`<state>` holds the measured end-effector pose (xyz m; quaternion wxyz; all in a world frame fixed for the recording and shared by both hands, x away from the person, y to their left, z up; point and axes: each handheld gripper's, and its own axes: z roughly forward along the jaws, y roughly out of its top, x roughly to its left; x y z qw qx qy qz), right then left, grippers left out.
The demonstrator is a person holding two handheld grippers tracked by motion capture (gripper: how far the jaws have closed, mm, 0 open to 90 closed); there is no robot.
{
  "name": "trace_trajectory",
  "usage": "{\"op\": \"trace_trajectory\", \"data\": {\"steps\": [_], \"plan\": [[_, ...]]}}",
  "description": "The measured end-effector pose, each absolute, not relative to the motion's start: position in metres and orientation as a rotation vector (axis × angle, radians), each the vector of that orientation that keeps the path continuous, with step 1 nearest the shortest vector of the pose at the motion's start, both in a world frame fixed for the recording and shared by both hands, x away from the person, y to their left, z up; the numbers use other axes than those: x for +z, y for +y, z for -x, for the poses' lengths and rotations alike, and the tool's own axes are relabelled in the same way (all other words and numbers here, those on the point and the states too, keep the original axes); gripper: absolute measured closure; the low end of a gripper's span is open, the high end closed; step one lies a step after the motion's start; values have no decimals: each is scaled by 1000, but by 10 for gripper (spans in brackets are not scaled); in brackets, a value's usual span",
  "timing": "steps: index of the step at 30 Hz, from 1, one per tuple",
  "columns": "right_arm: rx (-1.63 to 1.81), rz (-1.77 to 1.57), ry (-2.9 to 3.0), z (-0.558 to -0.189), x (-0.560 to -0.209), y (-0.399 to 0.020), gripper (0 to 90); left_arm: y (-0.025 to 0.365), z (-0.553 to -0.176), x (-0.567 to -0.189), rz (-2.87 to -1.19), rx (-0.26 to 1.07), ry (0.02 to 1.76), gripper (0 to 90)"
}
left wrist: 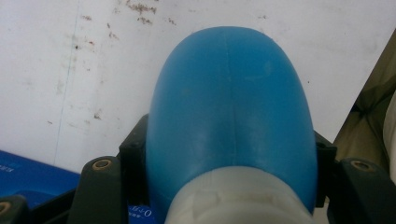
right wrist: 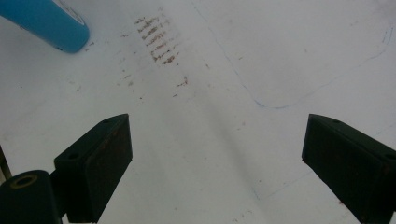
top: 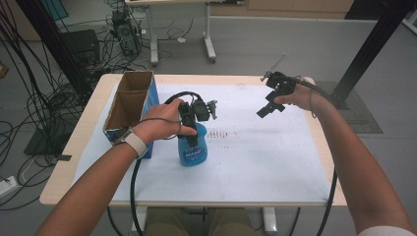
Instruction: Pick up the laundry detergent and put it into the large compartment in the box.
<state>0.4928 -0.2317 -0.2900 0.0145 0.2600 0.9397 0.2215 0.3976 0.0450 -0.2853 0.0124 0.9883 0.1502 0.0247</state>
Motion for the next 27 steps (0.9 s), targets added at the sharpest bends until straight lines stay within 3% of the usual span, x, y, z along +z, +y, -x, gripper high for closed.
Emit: {"op": "trace_trajectory", "data": {"steps": [27], "plan": [[693,-798,2925,-492,-288,-231,88,45,-397,-286,-3079,82,464,380]]}}
